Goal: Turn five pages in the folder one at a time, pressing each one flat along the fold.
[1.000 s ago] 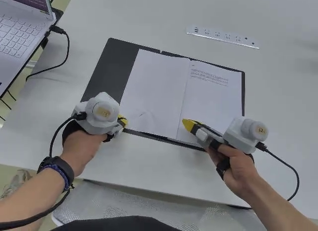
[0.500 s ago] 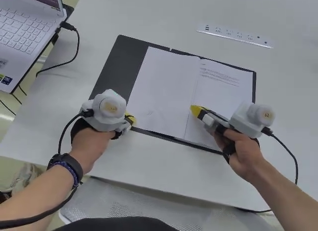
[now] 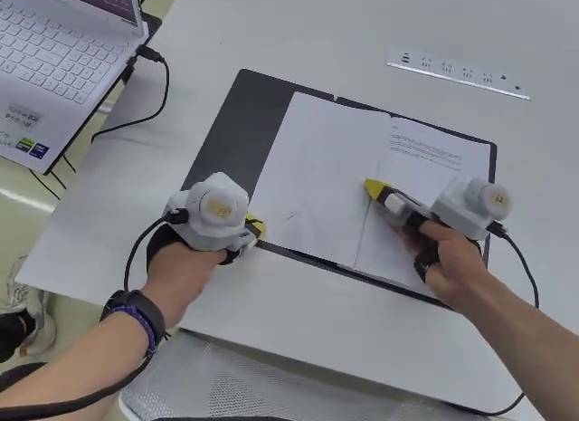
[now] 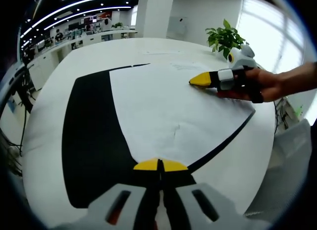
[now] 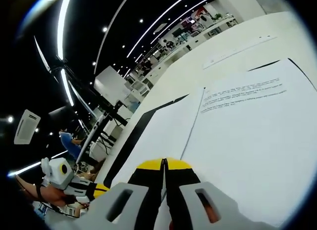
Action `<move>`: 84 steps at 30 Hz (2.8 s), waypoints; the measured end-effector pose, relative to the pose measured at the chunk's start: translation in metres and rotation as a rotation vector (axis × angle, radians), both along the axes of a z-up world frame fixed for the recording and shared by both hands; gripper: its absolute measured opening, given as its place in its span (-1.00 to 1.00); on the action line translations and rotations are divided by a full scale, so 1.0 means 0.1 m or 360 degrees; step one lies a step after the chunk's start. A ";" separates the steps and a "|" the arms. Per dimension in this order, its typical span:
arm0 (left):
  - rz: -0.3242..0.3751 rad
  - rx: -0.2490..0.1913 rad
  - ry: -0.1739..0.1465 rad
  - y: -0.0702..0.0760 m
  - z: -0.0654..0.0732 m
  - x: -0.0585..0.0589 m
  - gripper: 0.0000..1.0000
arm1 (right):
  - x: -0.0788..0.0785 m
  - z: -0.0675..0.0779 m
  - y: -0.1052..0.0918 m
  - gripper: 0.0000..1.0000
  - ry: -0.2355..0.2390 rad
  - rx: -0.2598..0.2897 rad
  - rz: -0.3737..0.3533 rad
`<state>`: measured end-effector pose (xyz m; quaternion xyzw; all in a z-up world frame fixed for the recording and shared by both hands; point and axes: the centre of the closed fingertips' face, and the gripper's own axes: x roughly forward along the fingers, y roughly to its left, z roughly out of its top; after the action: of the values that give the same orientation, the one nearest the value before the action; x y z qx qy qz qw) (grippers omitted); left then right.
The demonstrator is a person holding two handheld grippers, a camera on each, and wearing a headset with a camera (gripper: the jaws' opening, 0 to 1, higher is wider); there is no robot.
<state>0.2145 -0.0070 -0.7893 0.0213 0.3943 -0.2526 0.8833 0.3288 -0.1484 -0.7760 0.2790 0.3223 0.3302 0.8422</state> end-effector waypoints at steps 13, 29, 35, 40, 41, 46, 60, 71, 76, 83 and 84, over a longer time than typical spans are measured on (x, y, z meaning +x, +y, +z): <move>0.0026 -0.0017 0.0008 0.01 -0.02 0.02 -1.00 | 0.17 0.14 0.11 -1.00 -0.0034 0.0051 -0.0059; 0.0031 -0.0004 0.0006 0.02 -0.03 0.03 -1.00 | 0.55 0.19 0.09 -1.00 -0.0075 0.0127 -0.0221; 0.0033 -0.0008 0.0009 0.02 -0.03 0.04 -1.00 | 0.67 0.22 0.08 -1.00 -0.0074 0.0125 -0.0246; 0.0037 -0.0013 0.0010 0.02 -0.03 0.04 -1.00 | 0.86 0.15 0.01 -1.00 -0.0067 0.0135 -0.0285; 0.0033 -0.0012 0.0008 0.02 -0.03 0.04 -1.00 | 0.90 0.14 -0.01 -1.00 -0.0067 0.0138 -0.0299; 0.0025 -0.0007 0.0012 0.02 -0.03 0.04 -1.00 | 1.02 0.17 0.01 -1.00 -0.0070 0.0121 -0.0323; 0.0020 -0.0015 0.0012 0.01 -0.02 0.03 -1.00 | 1.50 0.10 -0.12 -1.00 -0.0015 0.0223 -0.0499; 0.0013 -0.0025 0.0018 0.02 0.00 0.02 -1.00 | 1.33 0.07 -0.06 -1.00 -0.0044 0.0196 -0.0337; 0.0005 -0.0024 0.0019 0.02 0.00 0.02 -1.00 | 1.13 0.10 -0.02 -1.00 -0.0062 0.0186 -0.0282; 0.0031 -0.0043 0.0033 0.02 0.00 0.01 -1.00 | 0.82 0.16 0.06 -1.00 -0.0073 0.0220 -0.0217; 0.0033 -0.0045 0.0035 0.02 0.00 0.01 -1.00 | 0.75 0.18 0.08 -1.00 -0.0078 0.0220 -0.0201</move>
<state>0.2156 -0.0050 -0.7889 0.0020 0.4005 -0.2492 0.8817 0.4037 -0.1404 -0.7577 0.3481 0.2599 0.3045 0.8476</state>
